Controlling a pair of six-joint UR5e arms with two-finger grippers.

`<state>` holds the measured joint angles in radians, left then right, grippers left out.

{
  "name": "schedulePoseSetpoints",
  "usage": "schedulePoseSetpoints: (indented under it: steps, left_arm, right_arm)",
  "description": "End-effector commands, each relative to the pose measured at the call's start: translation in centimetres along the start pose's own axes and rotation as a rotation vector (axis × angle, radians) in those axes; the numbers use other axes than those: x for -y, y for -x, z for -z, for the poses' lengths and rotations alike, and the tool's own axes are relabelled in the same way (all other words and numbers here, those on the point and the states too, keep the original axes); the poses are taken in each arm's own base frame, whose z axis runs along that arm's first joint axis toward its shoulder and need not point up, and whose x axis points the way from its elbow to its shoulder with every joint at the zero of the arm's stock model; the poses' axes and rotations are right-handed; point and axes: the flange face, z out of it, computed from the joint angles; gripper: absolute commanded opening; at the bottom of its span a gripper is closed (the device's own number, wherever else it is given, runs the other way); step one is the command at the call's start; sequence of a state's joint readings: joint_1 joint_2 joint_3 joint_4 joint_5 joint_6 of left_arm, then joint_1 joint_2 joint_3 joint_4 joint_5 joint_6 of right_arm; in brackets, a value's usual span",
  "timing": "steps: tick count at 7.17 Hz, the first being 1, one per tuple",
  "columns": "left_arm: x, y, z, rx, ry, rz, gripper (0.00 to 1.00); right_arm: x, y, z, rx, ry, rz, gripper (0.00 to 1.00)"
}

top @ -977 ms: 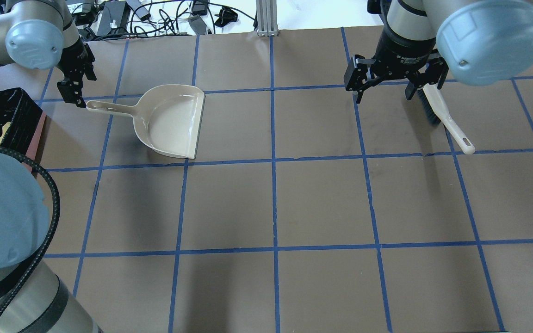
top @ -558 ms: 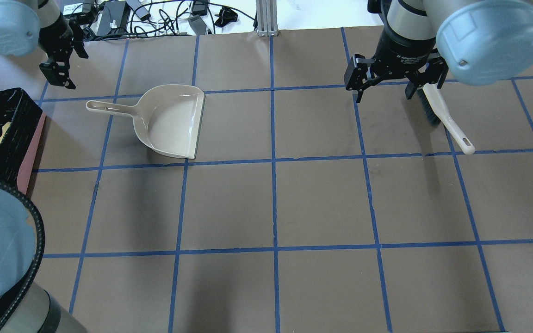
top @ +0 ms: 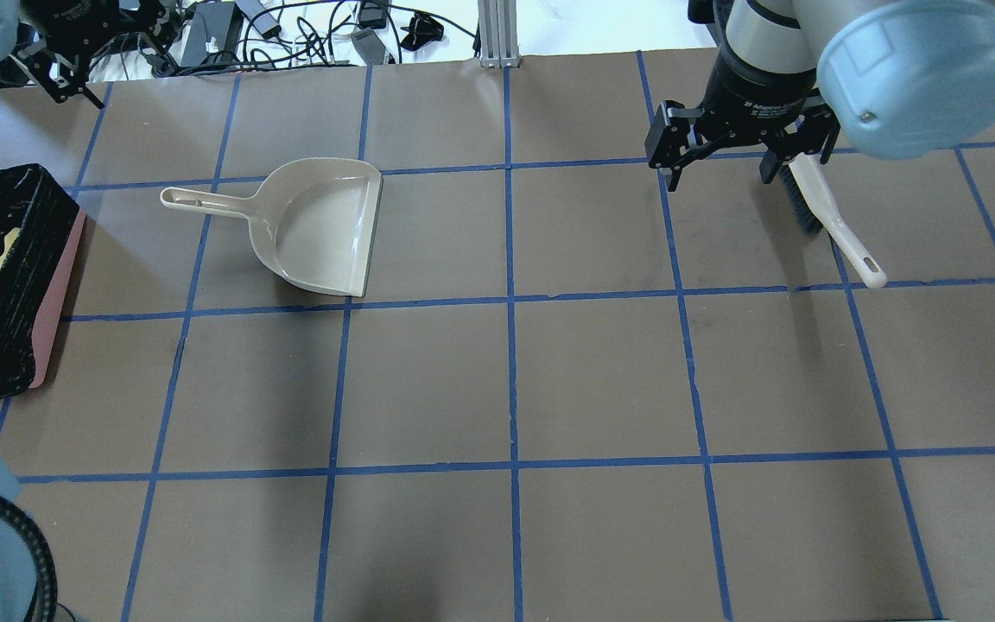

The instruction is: Sweep and dump trash into bin

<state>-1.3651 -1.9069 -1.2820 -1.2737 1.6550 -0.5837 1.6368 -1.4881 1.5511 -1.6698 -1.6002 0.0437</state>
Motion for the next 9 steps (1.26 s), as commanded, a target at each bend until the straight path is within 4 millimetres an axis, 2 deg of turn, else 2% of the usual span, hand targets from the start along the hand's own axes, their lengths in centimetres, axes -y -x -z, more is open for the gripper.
schedulePoseSetpoints:
  steps: [1,2,4,5,6,7,8,9]
  left_arm:
    - [-3.9,-2.3,3.9,-0.036,-0.033,-0.317,1.0]
    - [-6.6,-3.4,5.3,-0.033,-0.018,-0.446,1.0]
    - [-12.9,-3.2,7.8,0.035,0.145,-0.592,1.0]
    - [-16.1,-3.0,8.3,0.074,0.239,-0.64,1.0]
    - [-19.3,-2.6,8.1,0.116,0.321,-0.681,0.91]
    - [-20.6,-2.5,8.0,0.121,0.331,-0.679,0.95]
    - [-21.0,-2.2,7.4,0.118,0.33,-0.672,1.0]
    - [-20.8,-2.8,7.1,0.06,0.272,-0.7,1.0]
  right_arm:
    - [0.0,0.0,-0.2,-0.003,0.004,-0.001,1.0]
    - [0.1,0.0,-0.2,-0.003,0.005,-0.001,1.0]
    - [0.0,0.0,-0.3,-0.005,0.008,0.001,1.0]
    - [0.0,0.0,-0.4,-0.006,0.01,0.003,1.0]
    - [0.0,0.0,-0.6,-0.006,0.013,0.001,1.0]
    - [-0.1,0.0,-0.6,-0.007,0.014,0.001,1.0]
    - [-0.1,0.0,-0.6,-0.003,0.013,-0.002,1.0]
    - [-0.1,0.0,-0.6,-0.004,0.014,-0.002,1.0]
